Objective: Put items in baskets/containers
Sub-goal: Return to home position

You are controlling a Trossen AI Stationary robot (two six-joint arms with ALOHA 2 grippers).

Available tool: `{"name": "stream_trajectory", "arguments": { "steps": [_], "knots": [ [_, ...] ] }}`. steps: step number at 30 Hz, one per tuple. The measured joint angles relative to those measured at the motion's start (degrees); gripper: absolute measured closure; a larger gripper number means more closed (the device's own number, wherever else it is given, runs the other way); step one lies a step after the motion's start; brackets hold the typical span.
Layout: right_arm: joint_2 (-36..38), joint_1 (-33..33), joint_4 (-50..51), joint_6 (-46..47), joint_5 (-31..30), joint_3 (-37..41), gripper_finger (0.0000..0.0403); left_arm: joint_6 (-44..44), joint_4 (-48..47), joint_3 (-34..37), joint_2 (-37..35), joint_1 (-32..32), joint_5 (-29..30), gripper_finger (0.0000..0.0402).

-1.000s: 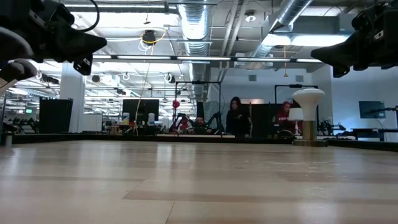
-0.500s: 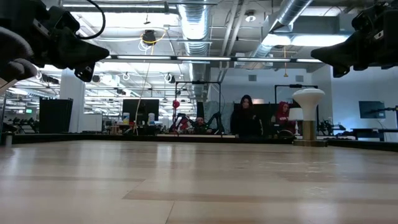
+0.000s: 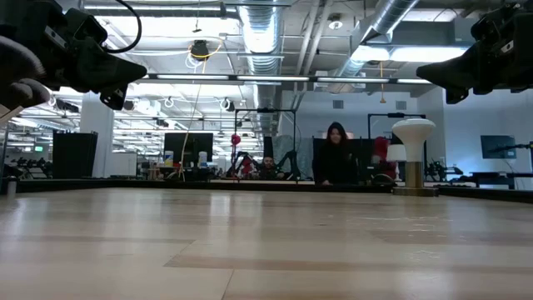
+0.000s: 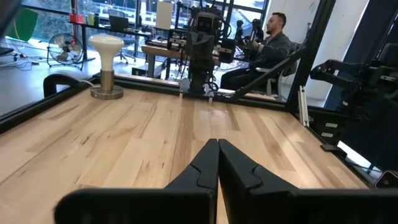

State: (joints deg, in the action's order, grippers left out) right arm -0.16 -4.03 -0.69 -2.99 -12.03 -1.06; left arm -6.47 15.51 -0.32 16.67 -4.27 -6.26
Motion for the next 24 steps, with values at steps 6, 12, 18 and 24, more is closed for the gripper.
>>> {"name": "stream_trajectory", "arguments": {
  "steps": [6,12,18,24],
  "knots": [
    [0.01,0.0,0.0,0.0,0.0,0.0,0.0403,0.01,0.33,0.0,0.0,0.0,0.0,0.0396],
    [0.0,0.0,0.0,0.0,0.0,0.0,0.0403,0.01,0.42,0.0,0.0,0.0,0.0,0.0396],
    [0.0,0.0,0.0,0.0,0.0,0.0,0.0403,0.0,0.44,0.0,0.0,0.0,0.0,0.0396],
    [0.0,0.0,0.0,-0.01,0.0,0.0,0.0403,-0.01,0.48,0.0,0.0,0.0,0.0,0.0396]
  ]
}}
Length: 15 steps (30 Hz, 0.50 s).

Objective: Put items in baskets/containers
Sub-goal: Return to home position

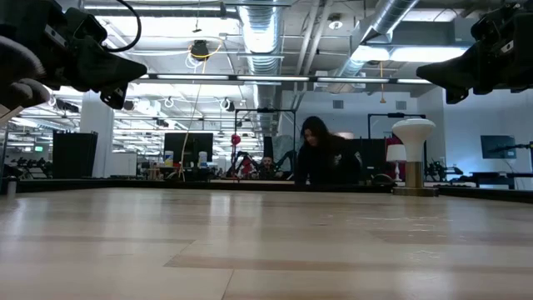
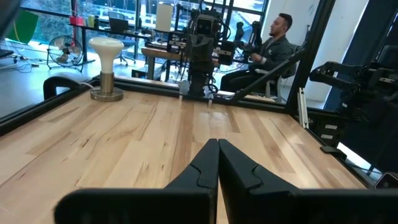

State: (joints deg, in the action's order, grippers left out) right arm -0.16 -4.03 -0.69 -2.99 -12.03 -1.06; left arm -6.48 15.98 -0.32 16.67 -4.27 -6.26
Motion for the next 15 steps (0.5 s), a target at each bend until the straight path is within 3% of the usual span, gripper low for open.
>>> {"name": "stream_trajectory", "arguments": {
  "steps": [15],
  "knots": [
    [0.0,0.01,0.0,0.01,0.0,0.0,0.0403,0.0,0.79,0.0,-0.02,0.0,0.0,0.0396]
  ]
}}
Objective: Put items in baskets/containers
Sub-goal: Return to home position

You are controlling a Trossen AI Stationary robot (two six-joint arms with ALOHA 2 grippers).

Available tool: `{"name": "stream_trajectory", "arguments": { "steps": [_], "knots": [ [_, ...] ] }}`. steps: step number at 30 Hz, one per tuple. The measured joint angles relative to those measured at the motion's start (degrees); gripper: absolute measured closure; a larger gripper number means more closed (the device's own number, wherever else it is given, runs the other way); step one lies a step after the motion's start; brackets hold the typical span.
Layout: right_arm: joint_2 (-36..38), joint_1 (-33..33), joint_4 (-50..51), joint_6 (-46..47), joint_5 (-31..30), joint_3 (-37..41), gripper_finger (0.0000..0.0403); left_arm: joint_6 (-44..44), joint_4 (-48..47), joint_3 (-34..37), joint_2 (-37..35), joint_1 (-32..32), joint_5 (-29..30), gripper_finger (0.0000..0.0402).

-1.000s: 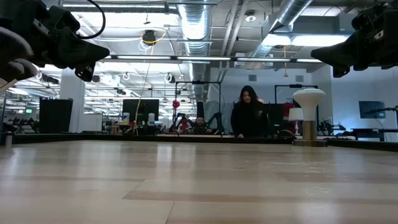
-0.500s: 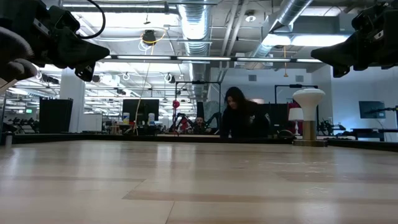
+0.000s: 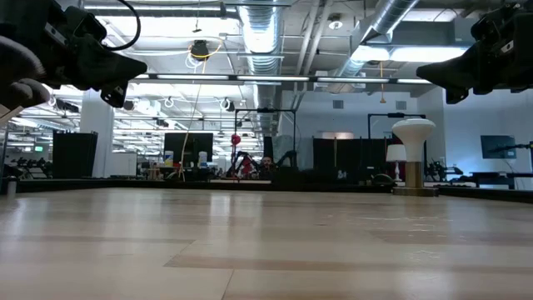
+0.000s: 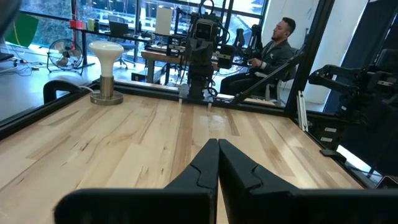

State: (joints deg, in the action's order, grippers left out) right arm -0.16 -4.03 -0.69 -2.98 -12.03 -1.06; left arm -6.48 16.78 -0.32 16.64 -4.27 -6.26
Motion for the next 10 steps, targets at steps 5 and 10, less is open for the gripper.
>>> {"name": "stream_trajectory", "arguments": {
  "steps": [5,10],
  "knots": [
    [0.0,0.01,-0.02,0.0,0.0,0.0,0.0403,0.0,0.11,0.0,0.0,0.0,0.0,0.0396],
    [0.01,-0.01,-0.01,0.0,-0.01,0.0,0.0403,0.0,0.35,0.0,0.0,0.0,0.0,0.0396]
  ]
}}
